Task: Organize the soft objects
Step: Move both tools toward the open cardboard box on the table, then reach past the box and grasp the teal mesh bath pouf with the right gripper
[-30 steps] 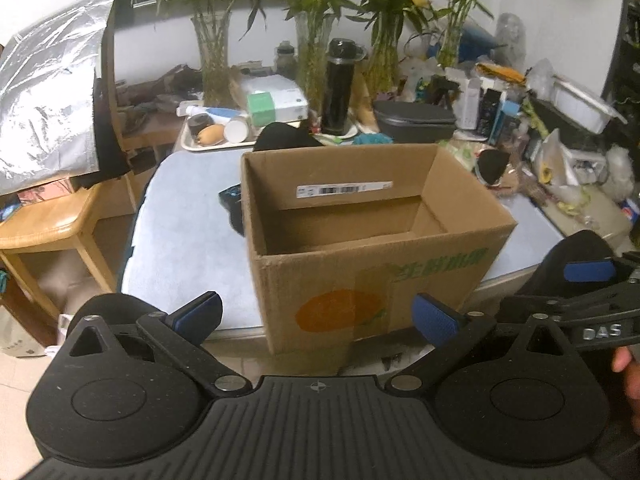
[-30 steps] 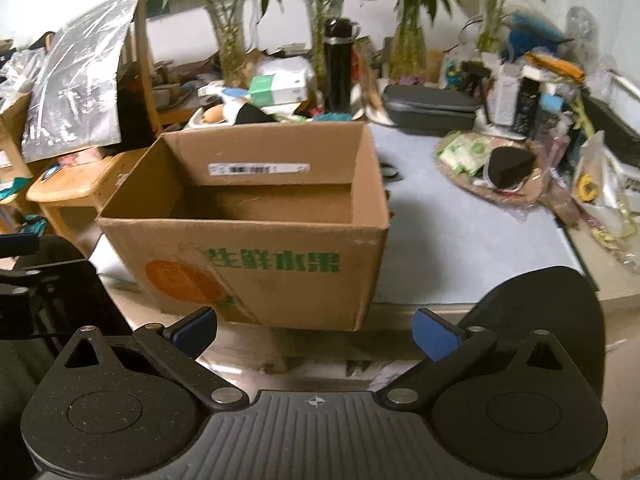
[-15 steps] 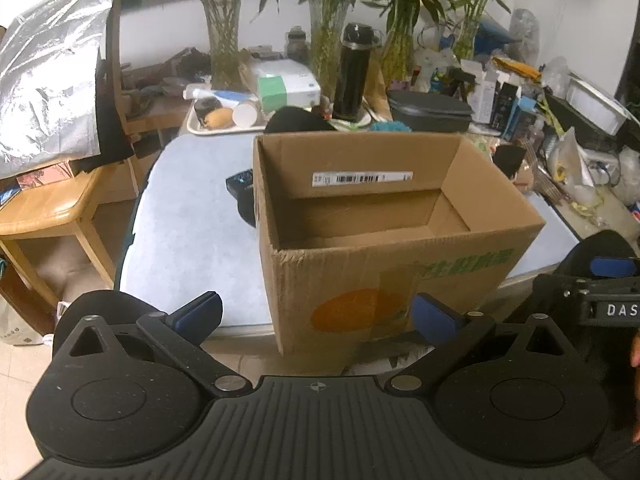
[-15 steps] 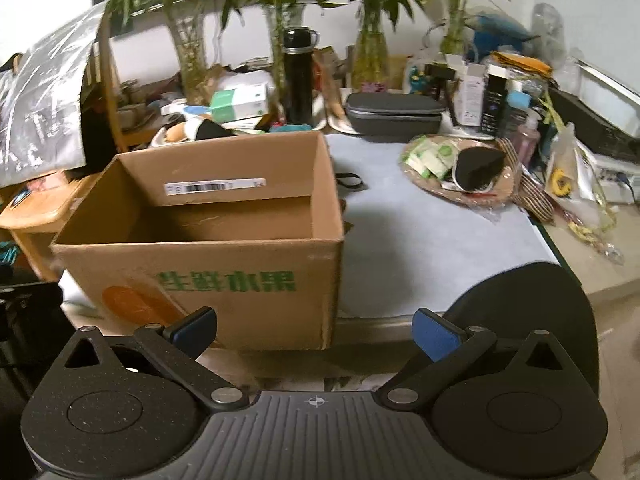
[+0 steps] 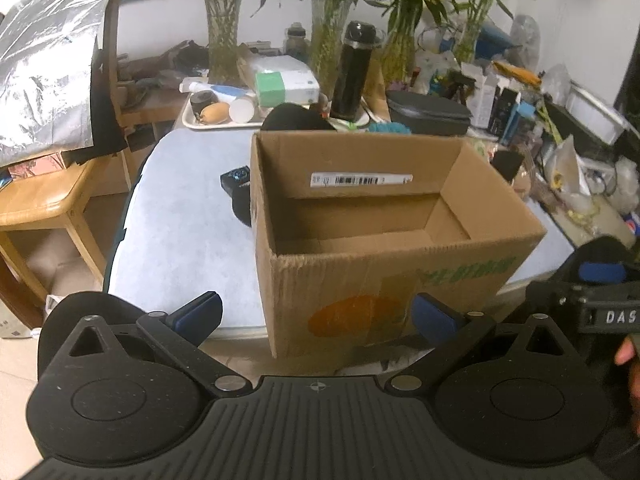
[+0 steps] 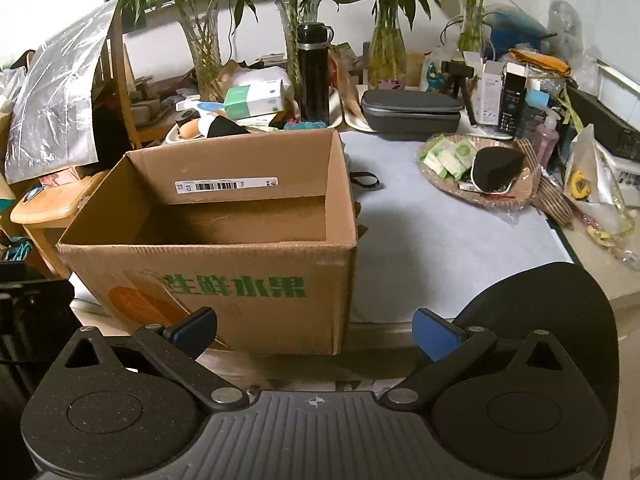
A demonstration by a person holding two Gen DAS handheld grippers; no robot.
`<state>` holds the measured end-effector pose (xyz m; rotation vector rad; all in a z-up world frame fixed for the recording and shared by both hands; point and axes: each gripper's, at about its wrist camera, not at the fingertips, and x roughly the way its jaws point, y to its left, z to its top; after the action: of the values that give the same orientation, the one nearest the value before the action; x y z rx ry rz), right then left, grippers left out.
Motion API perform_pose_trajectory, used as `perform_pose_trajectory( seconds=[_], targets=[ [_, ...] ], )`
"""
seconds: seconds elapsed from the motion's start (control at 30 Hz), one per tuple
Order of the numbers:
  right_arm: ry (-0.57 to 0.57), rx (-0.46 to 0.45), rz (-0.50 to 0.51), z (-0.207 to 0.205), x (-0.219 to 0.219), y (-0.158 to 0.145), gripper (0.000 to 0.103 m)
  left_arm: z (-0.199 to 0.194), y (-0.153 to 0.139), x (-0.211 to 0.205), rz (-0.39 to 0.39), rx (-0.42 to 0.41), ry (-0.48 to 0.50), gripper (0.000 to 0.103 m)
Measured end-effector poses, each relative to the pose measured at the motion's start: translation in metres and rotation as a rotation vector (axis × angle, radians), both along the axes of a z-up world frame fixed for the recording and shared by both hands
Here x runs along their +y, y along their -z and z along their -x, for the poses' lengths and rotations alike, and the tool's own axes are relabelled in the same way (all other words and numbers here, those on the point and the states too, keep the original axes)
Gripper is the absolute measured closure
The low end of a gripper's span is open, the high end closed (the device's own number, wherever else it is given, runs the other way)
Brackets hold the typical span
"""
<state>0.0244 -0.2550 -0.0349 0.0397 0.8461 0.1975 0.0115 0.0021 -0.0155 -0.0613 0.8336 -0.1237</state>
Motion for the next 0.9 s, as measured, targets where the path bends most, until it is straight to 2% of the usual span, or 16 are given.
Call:
perform_pose_trajectory(
  seconds=[0.1,0.3,0.4,0.53,0.6,0.77,0.9],
  targets=[
    [-0.013,0.01,-0.01,-0.005,-0.002,-0.001,0.0,-0.002,-0.004,0.003,0.014,-0.019,-0.009,0.0],
    [-0.033,0.019,-0.053,-0.013,-0.005,-0.004,0.0,-0.011,-0.013,0.004,-0.033,-0.04,-0.016,0.0],
    [-0.042,0.013,-0.07,-0.018,-0.006,-0.007,0.0,-0.016,-0.015,0.006,-0.012,-0.031,0.022,0.0],
    [-0.053,-0.012,-0.075,-0.026,-0.006,-0.013,0.0,-0.024,-0.014,0.009,-0.005,-0.004,0.007,0.0],
    [-0.059,-0.026,-0.083,-0.029,-0.006,-0.017,0.0,-0.026,-0.014,0.01,0.011,-0.021,0.017,0.0],
    [-0.071,-0.05,-0.1,-0.047,-0.004,-0.034,0.0,-0.032,-0.016,0.012,0.071,-0.049,0.04,0.0],
    [-0.105,-0.101,-0.093,-0.073,-0.001,-0.062,0.0,-0.044,-0.023,0.006,0.068,-0.067,0.072,0.0]
  ],
)
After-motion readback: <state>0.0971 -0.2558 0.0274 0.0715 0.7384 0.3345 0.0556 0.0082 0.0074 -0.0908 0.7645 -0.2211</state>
